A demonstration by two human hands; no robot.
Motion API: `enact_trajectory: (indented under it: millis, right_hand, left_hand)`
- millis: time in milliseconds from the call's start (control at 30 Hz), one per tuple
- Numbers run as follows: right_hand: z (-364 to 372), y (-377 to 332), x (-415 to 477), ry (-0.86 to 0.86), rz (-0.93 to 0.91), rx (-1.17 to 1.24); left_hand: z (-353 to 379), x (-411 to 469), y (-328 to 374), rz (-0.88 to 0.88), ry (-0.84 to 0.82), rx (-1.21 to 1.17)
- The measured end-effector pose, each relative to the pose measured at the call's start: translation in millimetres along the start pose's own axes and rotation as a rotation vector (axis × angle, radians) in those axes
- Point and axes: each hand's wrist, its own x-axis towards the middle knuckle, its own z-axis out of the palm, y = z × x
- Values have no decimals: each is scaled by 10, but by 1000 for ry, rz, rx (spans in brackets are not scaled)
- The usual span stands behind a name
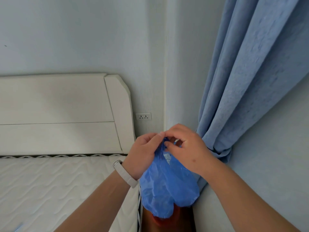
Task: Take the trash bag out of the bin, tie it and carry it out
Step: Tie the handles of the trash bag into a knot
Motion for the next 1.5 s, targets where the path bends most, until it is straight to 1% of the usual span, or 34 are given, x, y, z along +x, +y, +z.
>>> enact_trajectory:
  millis: [133,267,433,533,667,767,800,867,933,967,1067,1167,1300,1333,1433,1467,1500]
  right_hand:
    - [55,10,-23,2,18,34]
    - [117,17,-50,22,6,37]
    - [118,-8,-56,10,40,53]
    - [123,-33,-61,7,37,46]
    - [109,-62,-48,50,42,26]
    - [86,-69,-44,65,42,-8]
    - [88,-77,-51,57,24,-19]
    - [109,-104,-75,36,-26,-17]
    - [127,-122,-93,14,-50,3]
    - [129,-122,-97,1,-51,11]
    - [128,-88,-101,-48,-15,8]
    - [145,-70,-119,-51,13,19]
    - [104,-134,-112,-6,54,77]
    - [75,-166,-97,6,59,87]
    - [5,-267,-65,39,64,186]
    - [-4,-305,-65,33,76,253]
    - [-9,-347,-71,15,86,317]
  left_hand:
    - [-30,-24,-42,-18,-36,9]
    - [-68,-21,-84,0,-19,78]
    - [-56,-30,-55,13,-29,80]
    - [-53,-31,-31,-1,-39,30]
    - [-20,-61,2,-74,-54,-122]
    - [-7,-32,-27,-249,-44,-291]
    - [5,-15,-30,-293,-25,-294]
    - [10,27,-56,-345,-14,-196]
    - [-9,47,-65,-378,-59,-83]
    - [-23,49,-64,-395,-94,-72]
    - [-62,60,-110,-390,-196,-140]
    - [-52,88,-186,-366,-221,-147]
    - [-22,74,-330,-304,-165,-45]
    - [-11,68,-388,-302,-128,-10]
    - [-7,158,-618,-321,125,111]
    - [-28,217,-689,-333,168,132]
    - [-58,295,-775,-374,154,142]
